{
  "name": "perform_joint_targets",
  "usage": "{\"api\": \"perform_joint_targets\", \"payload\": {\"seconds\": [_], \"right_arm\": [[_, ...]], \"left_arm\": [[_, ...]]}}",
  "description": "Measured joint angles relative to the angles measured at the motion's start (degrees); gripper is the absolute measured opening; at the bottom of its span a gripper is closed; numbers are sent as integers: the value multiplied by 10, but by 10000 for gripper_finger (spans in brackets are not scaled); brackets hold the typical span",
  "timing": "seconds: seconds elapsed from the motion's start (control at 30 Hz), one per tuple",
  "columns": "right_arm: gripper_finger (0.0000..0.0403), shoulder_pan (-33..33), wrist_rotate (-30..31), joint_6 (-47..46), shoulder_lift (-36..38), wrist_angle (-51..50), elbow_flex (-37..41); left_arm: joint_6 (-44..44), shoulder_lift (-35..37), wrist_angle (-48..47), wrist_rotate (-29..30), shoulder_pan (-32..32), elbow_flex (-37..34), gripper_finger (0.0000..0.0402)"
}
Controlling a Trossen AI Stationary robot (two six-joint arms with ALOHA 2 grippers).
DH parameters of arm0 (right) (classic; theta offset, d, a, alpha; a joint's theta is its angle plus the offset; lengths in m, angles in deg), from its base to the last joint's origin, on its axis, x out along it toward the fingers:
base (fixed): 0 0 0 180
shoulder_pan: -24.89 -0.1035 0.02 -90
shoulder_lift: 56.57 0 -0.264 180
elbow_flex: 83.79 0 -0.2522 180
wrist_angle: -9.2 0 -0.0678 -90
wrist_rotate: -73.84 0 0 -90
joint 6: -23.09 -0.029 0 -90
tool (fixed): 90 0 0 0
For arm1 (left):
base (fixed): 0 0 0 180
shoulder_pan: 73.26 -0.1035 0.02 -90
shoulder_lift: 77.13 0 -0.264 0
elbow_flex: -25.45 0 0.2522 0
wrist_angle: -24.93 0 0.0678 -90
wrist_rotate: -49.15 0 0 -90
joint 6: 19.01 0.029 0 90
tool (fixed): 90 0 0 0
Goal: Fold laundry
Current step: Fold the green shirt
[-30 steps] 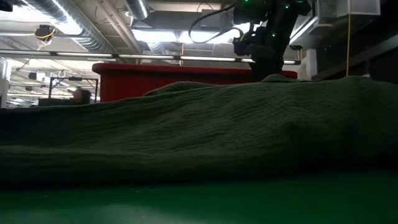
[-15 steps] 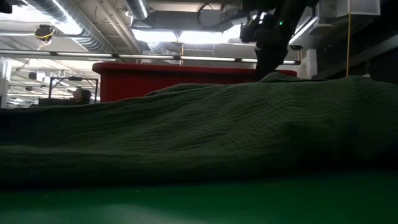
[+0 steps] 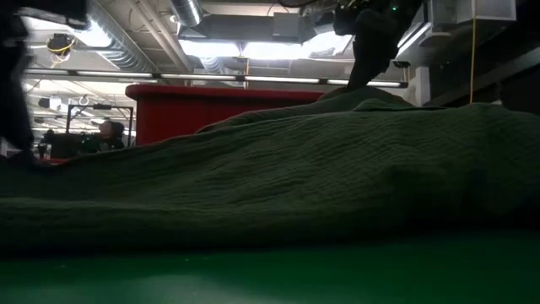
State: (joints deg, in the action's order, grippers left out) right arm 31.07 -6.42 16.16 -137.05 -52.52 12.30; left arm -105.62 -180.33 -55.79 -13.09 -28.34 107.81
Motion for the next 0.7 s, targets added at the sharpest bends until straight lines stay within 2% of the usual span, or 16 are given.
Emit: {"api": "perform_joint_targets", "payload": {"seconds": [0.23, 0.37, 0.5, 0.7], "right_arm": [[14, -6, -3, 9, -1, -2, 0], [15, -7, -3, 17, -1, -4, 0], [16, -7, -3, 17, -1, -4, 0], [16, -6, -3, 17, -1, -4, 0]], "left_arm": [[164, 84, -12, 8, -98, 0, 156], [216, 141, -13, 8, -139, -17, 156], [224, 206, 33, -3, -172, -81, 156], [264, 306, 203, -45, -214, -231, 156]]}}
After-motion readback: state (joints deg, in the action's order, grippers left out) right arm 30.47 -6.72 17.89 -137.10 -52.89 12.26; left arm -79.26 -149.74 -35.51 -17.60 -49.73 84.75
